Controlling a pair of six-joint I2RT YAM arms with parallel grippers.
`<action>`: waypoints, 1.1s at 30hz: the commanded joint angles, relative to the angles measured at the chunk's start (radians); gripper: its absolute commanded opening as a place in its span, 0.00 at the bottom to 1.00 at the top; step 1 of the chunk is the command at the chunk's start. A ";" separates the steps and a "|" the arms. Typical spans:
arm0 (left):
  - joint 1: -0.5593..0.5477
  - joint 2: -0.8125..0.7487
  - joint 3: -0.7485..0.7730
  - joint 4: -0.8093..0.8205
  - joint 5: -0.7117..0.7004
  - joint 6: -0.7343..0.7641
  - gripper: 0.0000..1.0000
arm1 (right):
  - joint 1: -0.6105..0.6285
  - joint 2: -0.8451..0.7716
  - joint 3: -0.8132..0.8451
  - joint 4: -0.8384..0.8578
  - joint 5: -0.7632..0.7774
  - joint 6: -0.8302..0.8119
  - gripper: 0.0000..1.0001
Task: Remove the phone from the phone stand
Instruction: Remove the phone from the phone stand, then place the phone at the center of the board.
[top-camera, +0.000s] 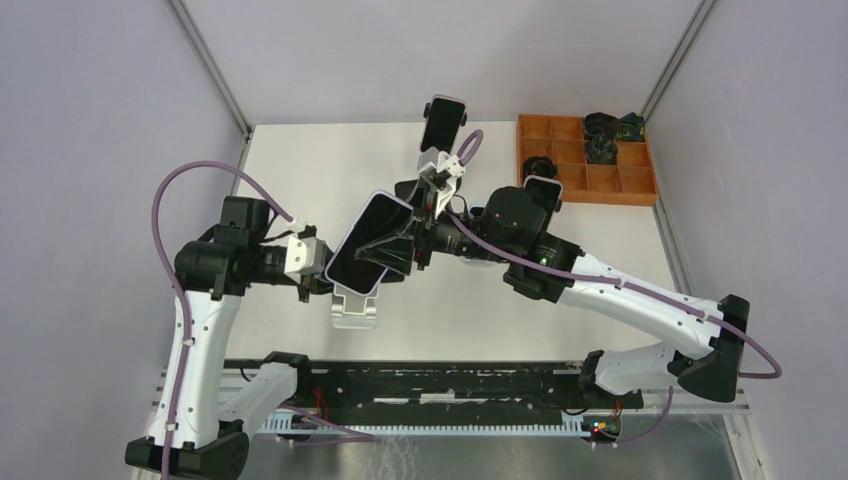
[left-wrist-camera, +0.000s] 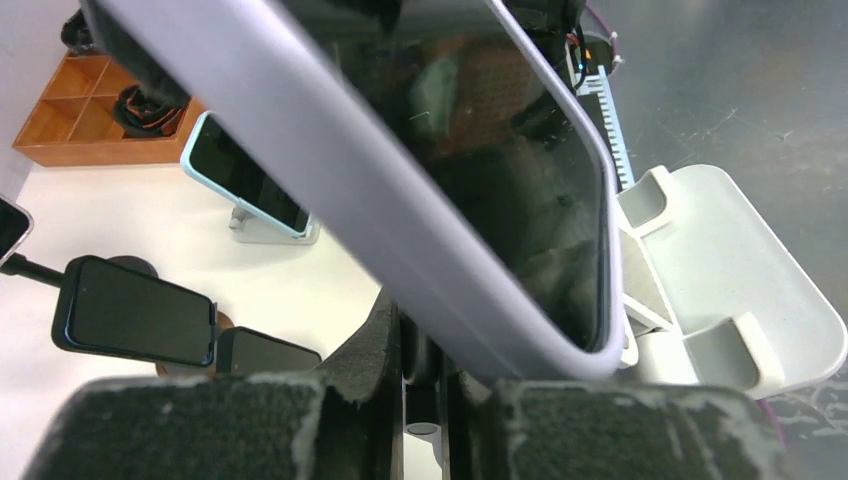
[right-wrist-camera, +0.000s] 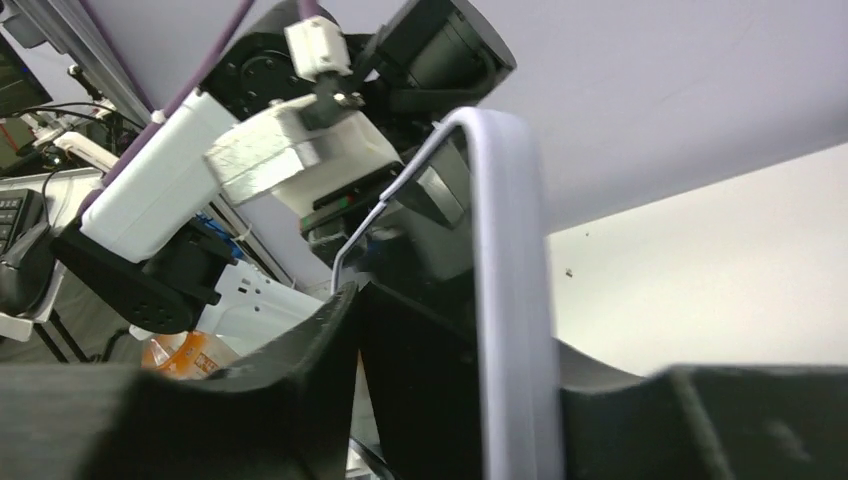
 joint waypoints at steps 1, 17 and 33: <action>-0.023 -0.042 0.005 -0.011 0.168 -0.075 0.02 | -0.038 -0.004 0.060 0.009 0.173 -0.043 0.39; -0.023 -0.027 -0.047 0.003 0.017 -0.045 0.02 | -0.188 0.000 0.353 -0.354 -0.118 0.059 0.00; -0.023 -0.024 0.088 -0.004 -0.058 -0.011 0.02 | -0.190 -0.207 -0.543 -0.293 -0.184 0.176 0.00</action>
